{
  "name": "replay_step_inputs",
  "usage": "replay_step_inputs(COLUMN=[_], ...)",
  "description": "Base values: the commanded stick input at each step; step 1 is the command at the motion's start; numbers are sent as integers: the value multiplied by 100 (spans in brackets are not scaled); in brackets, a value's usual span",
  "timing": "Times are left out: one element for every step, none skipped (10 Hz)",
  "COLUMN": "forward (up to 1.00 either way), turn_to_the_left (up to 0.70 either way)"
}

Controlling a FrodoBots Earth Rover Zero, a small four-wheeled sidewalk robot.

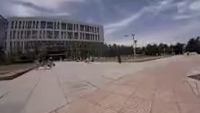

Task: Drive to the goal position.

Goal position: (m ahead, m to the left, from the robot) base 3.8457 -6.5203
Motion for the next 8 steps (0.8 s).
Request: replay_step_inputs(forward=[60,60,60,60,60,60,60,60], turn_to_the_left=[0,0,0,0,0,0,1,14])
